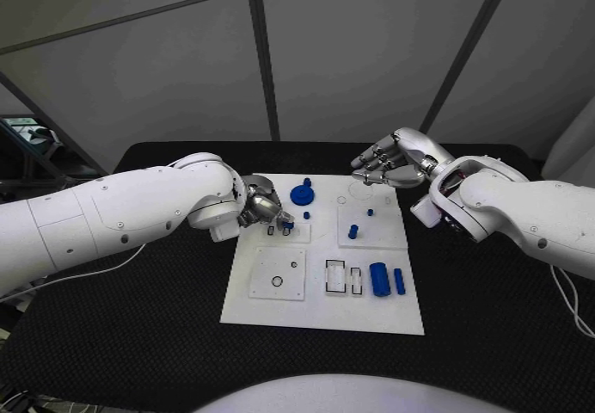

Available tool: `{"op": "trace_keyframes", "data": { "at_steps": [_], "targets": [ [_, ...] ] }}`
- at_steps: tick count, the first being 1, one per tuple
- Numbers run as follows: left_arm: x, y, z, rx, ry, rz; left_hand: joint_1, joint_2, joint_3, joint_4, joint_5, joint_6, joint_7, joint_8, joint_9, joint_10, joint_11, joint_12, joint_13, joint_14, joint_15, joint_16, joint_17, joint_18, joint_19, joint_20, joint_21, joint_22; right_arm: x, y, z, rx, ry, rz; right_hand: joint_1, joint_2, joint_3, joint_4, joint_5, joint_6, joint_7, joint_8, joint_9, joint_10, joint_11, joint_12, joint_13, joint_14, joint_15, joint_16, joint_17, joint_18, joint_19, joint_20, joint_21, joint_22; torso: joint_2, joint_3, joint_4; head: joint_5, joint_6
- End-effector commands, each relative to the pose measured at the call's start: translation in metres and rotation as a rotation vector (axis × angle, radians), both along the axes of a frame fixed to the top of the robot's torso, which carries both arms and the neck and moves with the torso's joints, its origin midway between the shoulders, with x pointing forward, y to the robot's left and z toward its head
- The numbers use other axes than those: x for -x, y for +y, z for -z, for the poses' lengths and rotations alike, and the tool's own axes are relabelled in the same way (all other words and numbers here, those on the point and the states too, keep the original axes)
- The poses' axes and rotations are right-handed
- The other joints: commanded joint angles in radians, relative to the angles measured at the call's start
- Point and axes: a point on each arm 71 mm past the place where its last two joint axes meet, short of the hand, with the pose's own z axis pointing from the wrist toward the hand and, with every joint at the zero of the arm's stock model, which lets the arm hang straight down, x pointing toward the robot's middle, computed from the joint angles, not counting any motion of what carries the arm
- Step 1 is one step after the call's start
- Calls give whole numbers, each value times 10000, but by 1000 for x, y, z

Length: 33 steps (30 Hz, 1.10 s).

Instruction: Assemble the parts on the task board

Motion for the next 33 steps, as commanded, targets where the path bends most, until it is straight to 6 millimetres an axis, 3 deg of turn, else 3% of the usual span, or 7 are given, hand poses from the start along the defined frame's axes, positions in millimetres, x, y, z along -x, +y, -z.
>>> {"op": "trace_keyframes", "data": {
  "at_steps": [1, 8, 20, 28, 29, 31, 33],
  "targets": [
    [-1, 1, -3, -57, -561, -130, -97, 26, 1886, -1981, 79, 73, -14, 75, 21, 151, -62, 49, 24, 390, -88, -68, 65, -278, 51, -19, -3, 182, 0, 0, -1, 10, -24, -63, -116, 13, -8, -24, 46, -2, 43, -68, -8, -19, 82, -65, -9, 3, 51, -43, -9, 27, 55, 37, -67, -9, -7, 6, 8, 18, -16],
    [2, 0, -1, -538, -1113, 58, -152, 24, 1910, -2044, 187, 97, -26, 98, 51, 174, -74, 64, 33, 391, -98, -71, 66, -274, 45, -28, -14, 171, 0, -1, -1, 10, -45, -27, -127, 12, -10, -19, 50, -4, 45, -68, -8, -21, 84, -67, -13, 2, 54, -48, -11, 26, 55, 39, -73, -13, 5, -13, -8, 91, -26],
    [4, -3, 8, -1209, -1327, 455, -193, 39, 1949, -2100, 274, 115, -36, 119, 78, 209, -86, 104, 68, 393, -107, -69, 73, -271, 38, -36, -25, 161, 0, -1, -1, -10, -80, -26, -134, 11, -11, -16, 52, -7, 46, -69, -8, -23, 85, -68, -15, 0, 56, -53, -12, 26, 55, 40, -79, -17, 27, -12, -44, 90, -23],
    [5, -6, 11, -1524, -1205, 807, -268, 44, 1990, -2169, 414, 125, -43, 144, 114, 228, -94, 118, 67, 394, -116, -73, 75, -272, 40, -46, -24, 172, 0, -1, -1, -10, -76, -27, -134, 11, -11, -16, 52, -7, 46, -69, -8, -23, 85, -68, -15, 0, 56, -53, -12, 26, 55, 40, -79, -17, 25, -13, -22, 71, -32],
    [6, -6, 11, -1558, -1161, 868, -296, 42, 2000, -2191, 469, 126, -44, 151, 125, 233, -96, 125, 71, 394, -117, -74, 76, -271, 38, -48, -27, 169, 0, -1, -1, -10, -75, -28, -134, 11, -11, -16, 52, -7, 46, -69, -8, -23, 85, -68, -15, 0, 56, -53, -12, 26, 55, 40, -79, -17, 26, -14, -20, 72, -32],
    [7, -7, 11, -1623, -1117, 964, -417, 21, 1976, -2237, 955, 146, -49, 187, 171, 254, -106, 149, 86, 394, -121, -77, 79, -271, 35, -58, -32, 174, 0, -1, -1, -10, -73, -31, -134, 11, -11, -16, 52, -7, 46, -69, -8, -23, 85, -68, -15, 0, 56, -53, -12, 26, 55, 40, -79, -17, 32, -15, -16, 73, -33],
    [7, -7, 12, -1679, -1104, 1028, -464, 29, 1954, -2276, 1117, 150, -58, 203, 196, 266, -109, 169, 104, 396, -128, -76, 84, -269, 33, -61, -36, 173, 0, 0, -1, -9, -71, -34, -134, 11, -11, -16, 52, -7, 46, -69, -8, -23, 85, -68, -15, 0, 56, -53, -12, 26, 55, 40, -79, -17, 32, -13, -21, 72, -44]
  ]
}}
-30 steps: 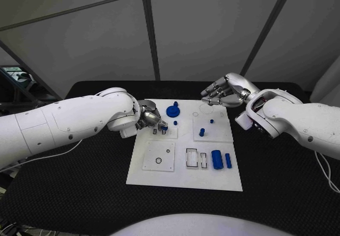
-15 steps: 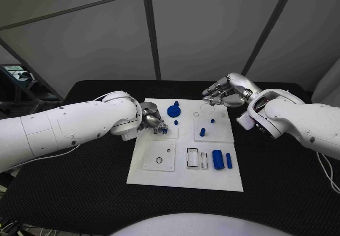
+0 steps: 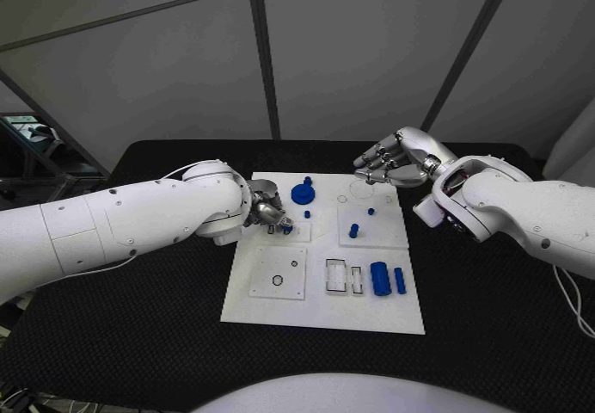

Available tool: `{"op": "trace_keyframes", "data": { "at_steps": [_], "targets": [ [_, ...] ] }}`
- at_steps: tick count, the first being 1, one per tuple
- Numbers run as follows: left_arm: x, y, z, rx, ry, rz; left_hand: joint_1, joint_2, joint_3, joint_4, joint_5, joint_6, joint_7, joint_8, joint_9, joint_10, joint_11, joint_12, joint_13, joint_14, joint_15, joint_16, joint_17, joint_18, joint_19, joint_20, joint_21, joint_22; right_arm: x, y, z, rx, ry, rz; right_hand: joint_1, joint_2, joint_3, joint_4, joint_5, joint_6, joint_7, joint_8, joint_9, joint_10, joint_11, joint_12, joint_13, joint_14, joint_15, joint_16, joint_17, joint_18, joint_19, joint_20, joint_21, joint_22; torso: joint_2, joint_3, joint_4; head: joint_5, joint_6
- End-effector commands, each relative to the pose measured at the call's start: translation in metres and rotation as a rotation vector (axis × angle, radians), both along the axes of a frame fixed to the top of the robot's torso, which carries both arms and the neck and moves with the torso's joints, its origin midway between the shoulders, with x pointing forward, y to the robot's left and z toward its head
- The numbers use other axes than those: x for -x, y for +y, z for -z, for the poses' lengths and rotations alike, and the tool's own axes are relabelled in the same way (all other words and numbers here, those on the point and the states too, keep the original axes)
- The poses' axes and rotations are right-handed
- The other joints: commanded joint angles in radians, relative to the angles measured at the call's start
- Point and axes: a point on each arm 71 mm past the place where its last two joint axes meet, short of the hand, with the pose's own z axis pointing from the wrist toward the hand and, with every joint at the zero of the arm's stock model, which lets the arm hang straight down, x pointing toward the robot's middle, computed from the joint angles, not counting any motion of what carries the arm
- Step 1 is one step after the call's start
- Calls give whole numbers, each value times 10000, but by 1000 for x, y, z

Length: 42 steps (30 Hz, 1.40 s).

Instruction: Assemble the parts on the task board

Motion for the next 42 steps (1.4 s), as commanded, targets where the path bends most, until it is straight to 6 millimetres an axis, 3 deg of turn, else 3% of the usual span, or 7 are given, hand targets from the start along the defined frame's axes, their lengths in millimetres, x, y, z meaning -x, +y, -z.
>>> {"op": "trace_keyframes", "data": {
  "at_steps": [1, 23, 42],
  "targets": [
    [2, -1, 2, -459, 107, 395, -51, 61, 1940, -2017, 149, 65, -6, 27, 25, 177, -84, 50, 24, 385, -70, -33, 88, -270, 32, -63, -38, 175, 0, 1, -1, -18, -65, -63, -79, -43, -11, -16, 53, -7, 46, -69, -9, 14, 48, -70, -9, 0, 56, -53, -15, 26, 55, 40, -34, -11, 1, 0, 13, 2, -17],
    [3, 2, 2, -638, 75, 480, -229, 119, 2006, -2130, 474, 114, -36, 93, 95, 213, -110, 84, 40, 387, -91, -36, 97, -261, 13, -78, -69, 152, -1, 2, -1, 0, -34, -64, -110, -52, -16, -6, 67, -27, 54, -76, -11, -8, 59, -82, -28, -13, 66, -80, -26, 24, 53, 48, -68, -32, 0, 2, 3, 52, -41],
    [3, -2, 5, -642, 521, 668, -711, 204, 1954, -2180, 744, 254, -105, 165, 150, 492, -160, 440, 415, 397, -114, -35, 116, -278, 48, -100, -30, 242, -1, 3, 0, 8, -10, -69, -110, -52, -16, -6, 67, -27, 54, -76, -11, -8, 59, -82, -28, -13, 66, -80, -26, 24, 53, 48, -68, -32, -2, 12, 1, 46, -146]
  ]
}}
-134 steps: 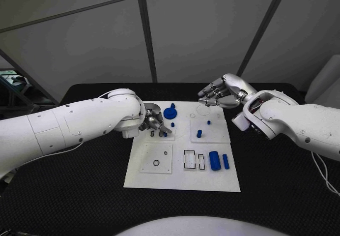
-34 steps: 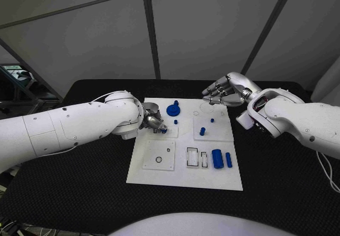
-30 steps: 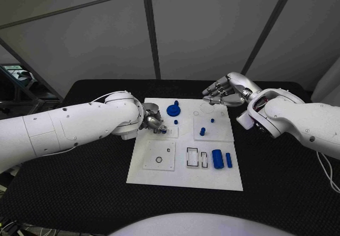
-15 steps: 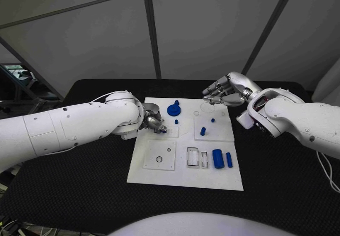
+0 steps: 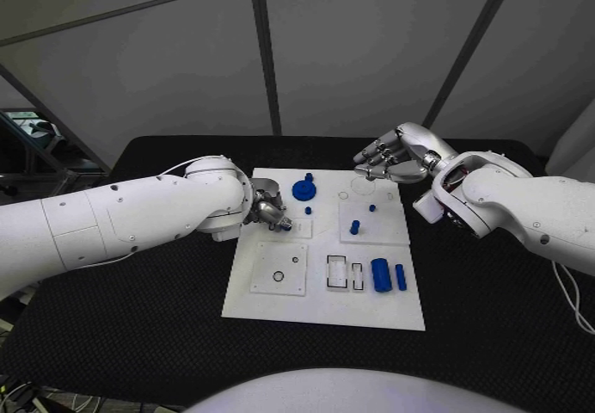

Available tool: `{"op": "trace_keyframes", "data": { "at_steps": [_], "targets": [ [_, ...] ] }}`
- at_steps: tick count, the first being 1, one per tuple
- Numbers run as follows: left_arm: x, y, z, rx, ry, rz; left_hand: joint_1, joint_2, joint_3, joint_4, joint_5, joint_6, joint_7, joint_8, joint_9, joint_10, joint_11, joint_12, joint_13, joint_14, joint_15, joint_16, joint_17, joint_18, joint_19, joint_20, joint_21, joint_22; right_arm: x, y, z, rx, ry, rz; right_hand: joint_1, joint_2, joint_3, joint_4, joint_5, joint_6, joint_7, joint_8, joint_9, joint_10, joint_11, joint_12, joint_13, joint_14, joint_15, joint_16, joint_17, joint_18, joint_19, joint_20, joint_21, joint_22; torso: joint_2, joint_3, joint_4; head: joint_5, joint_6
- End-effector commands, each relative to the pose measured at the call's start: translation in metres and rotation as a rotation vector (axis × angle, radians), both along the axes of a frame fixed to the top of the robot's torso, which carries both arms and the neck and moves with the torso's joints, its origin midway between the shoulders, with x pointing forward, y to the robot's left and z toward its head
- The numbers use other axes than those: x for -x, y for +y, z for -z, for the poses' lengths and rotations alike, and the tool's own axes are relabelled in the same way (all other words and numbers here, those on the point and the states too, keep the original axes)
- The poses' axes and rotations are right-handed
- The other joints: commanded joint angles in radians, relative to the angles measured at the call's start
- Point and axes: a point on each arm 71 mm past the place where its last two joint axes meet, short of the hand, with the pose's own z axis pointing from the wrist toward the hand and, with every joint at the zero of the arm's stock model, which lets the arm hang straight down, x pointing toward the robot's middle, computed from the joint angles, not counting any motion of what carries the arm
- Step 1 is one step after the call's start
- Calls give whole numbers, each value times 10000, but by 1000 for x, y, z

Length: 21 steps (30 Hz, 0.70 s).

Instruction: Assemble the parts on the task board

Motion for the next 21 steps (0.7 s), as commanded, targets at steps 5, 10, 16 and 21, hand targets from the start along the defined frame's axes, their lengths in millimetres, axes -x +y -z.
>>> {"op": "trace_keyframes", "data": {
  "at_steps": [5, 10, 16, 21],
  "targets": [
    [1, -3, 5, -238, 632, 283, -529, 269, 1370, -1657, -32, 204, -82, 7, -37, 256, -67, 264, 271, 438, -101, -39, 124, -285, 25, -76, 29, 282, 0, 1, -1, 10, -10, -56, -77, -9, -14, -5, 74, -35, 57, -35, -12, -16, 62, -49, -19, -18, 70, -52, -20, 24, 52, 52, -82, -19, -6, 10, -10, 8, -44],
    [0, -6, 6, -263, 769, 351, -733, 490, 895, -1467, -44, 303, -115, -69, -125, 306, -86, 342, 379, 441, -115, -44, 129, -288, 30, -89, 17, 296, 0, 1, -1, 16, 5, -54, -76, -6, -11, -6, 82, -36, 57, -35, -12, -17, 62, -50, -21, -19, 71, -54, -22, 24, 52, 53, -86, -22, 1, 13, -7, 4, -53],
    [-2, -7, 7, -236, 835, 329, -816, 637, 615, -1359, -44, 369, -127, -133, -200, 322, -93, 378, 435, 443, -121, -46, 134, -293, 43, -97, 20, 321, 0, 1, -1, 21, 12, -50, -76, -1, -5, -6, 100, -38, 57, -34, -11, -19, 62, -51, -25, -19, 71, -58, -24, 25, 53, 54, -94, -27, -4, 14, -10, -12, -60],
    [-4, -9, 7, -217, 841, 295, -898, 863, 204, -1191, -319, 451, -141, -226, -305, 334, -100, 403, 481, 447, -125, -47, 142, -295, 53, -102, 10, 337, 0, 1, -1, 23, 16, -55, -77, 1, -2, -6, 118, -39, 57, -33, -11, -21, 63, -52, -28, -20, 72, -62, -26, 25, 54, 55, -100, -31, 3, 12, -4, -22, -66]
  ]
}}
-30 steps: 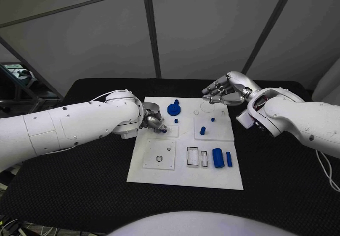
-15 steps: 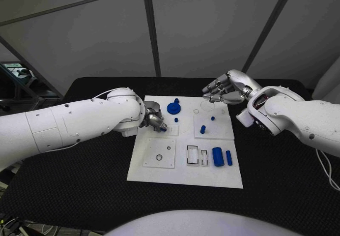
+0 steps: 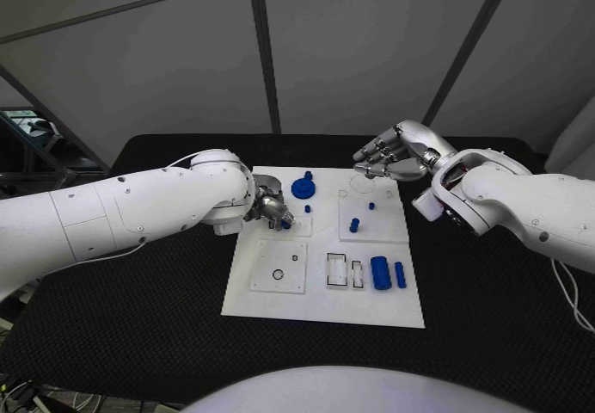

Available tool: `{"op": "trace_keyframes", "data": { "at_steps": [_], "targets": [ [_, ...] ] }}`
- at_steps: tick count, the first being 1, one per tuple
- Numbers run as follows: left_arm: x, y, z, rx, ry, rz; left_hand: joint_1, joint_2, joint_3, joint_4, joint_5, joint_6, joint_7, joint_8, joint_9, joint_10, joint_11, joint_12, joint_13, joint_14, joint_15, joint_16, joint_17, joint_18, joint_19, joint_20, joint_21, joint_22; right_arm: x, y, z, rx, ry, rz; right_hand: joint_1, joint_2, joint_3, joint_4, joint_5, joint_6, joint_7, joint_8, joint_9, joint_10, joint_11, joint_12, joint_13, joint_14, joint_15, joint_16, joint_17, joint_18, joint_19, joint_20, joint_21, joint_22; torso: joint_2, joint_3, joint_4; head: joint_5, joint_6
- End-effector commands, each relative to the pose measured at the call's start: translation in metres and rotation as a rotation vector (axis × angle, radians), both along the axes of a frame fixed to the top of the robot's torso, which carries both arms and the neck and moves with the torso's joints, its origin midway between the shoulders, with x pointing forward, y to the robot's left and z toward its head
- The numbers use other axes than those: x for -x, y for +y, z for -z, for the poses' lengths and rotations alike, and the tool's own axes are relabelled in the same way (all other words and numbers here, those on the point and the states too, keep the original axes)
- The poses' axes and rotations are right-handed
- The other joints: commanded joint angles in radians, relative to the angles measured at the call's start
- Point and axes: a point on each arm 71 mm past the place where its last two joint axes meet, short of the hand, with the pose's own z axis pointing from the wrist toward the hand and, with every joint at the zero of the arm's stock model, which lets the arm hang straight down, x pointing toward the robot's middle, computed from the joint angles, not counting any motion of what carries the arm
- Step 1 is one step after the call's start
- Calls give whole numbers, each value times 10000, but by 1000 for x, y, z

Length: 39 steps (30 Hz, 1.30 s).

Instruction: Assemble the parts on the task board

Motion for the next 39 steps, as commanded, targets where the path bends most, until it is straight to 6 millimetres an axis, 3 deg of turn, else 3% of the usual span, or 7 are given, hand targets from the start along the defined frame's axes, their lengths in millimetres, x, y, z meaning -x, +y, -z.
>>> {"op": "trace_keyframes", "data": {
  "at_steps": [1, 6, 12, 15, 16, 33, 39],
  "targets": [
    [3, -3, 6, -86, 395, 141, 90, 307, 21, -132, -288, 92, -19, -82, -54, 52, -20, 52, 29, 448, -55, -48, 144, -295, 18, -66, 7, 337, 0, 1, -1, 11, -7, -68, -81, 3, -2, -5, 39, -40, 58, -33, -11, -22, 64, -53, -10, -20, 73, -63, -16, 26, 20, 20, -55, -15, 4, 0, 3, -4, -6],
    [2, -4, 6, -71, 371, 111, -86, 558, -331, 197, -1274, 193, -24, -188, -179, 69, -17, 91, 89, 449, -50, -55, 147, -296, 26, -62, -7, 350, 0, 1, -1, 13, -2, -65, -84, 5, -1, -2, 49, -40, 59, -33, -11, -22, 65, -53, -11, -20, 73, -65, -17, 26, 20, 21, -58, -17, 5, -5, 8, -21, -16],
    [2, -5, 7, -80, 376, 110, -142, 594, -524, 322, -1772, 244, -26, -255, -258, 69, -16, 107, 123, 451, -52, -56, 152, -295, 31, -63, -18, 358, 0, 1, -1, 19, 11, -70, -96, 7, 1, 4, 73, -43, 60, -32, -11, -23, 67, -53, -16, -20, 75, -69, -20, 27, 23, 23, -68, -24, -3, -7, 10, -34, -35],
    [2, -5, 7, -98, 401, 132, -130, 637, -615, 395, -2637, 281, -42, -300, -314, 70, -27, 118, 149, 451, -58, -60, 155, -296, 37, -67, -23, 369, 0, 1, -1, 23, 18, -71, -96, 7, 1, 4, 73, -43, 60, -32, -11, -23, 67, -53, -16, -20, 75, -69, -20, 27, 23, 23, -68, -24, -3, -6, 10, -34, -35],
    [1, -5, 7, -104, 410, 138, -128, 628, -629, 404, -2741, 289, -41, -308, -326, 73, -26, 124, 160, 452, -60, -59, 156, -295, 37, -68, -27, 368, 0, 1, -1, 24, 20, -72, -96, 7, 1, 4, 73, -43, 60, -32, -11, -23, 67, -53, -16, -20, 75, -69, -20, 27, 23, 23, -68, -24, -4, -6, 9, -34, -36],
    [0, -3, 7, -164, 361, 86, -447, 419, -1020, 781, -3015, 408, -39, -351, -448, 99, -24, 160, 222, 455, -62, -61, 166, -305, 67, -72, -13, 423, 0, 0, -1, 35, 36, -60, -149, -13, -16, 26, 112, -60, 72, -35, -12, -37, 80, -58, -32, -25, 85, -82, -29, 26, 28, 31, -98, -43, 0, -19, 18, -51, -32],
    [0, -1, 7, -197, 330, 53, -300, 403, -1020, 692, -2953, 412, -69, -352, -469, 104, -45, 166, 238, 456, -74, -61, 169, -307, 76, -80, -7, 441, 0, 0, -1, 37, 37, -56, -158, -16, -19, 29, 114, -64, 74, -36, -12, -42, 82, -60, -35, -27, 87, -85, -31, 25, 29, 33, -103, -47, -1, -20, 21, -52, -46]
  ]
}}
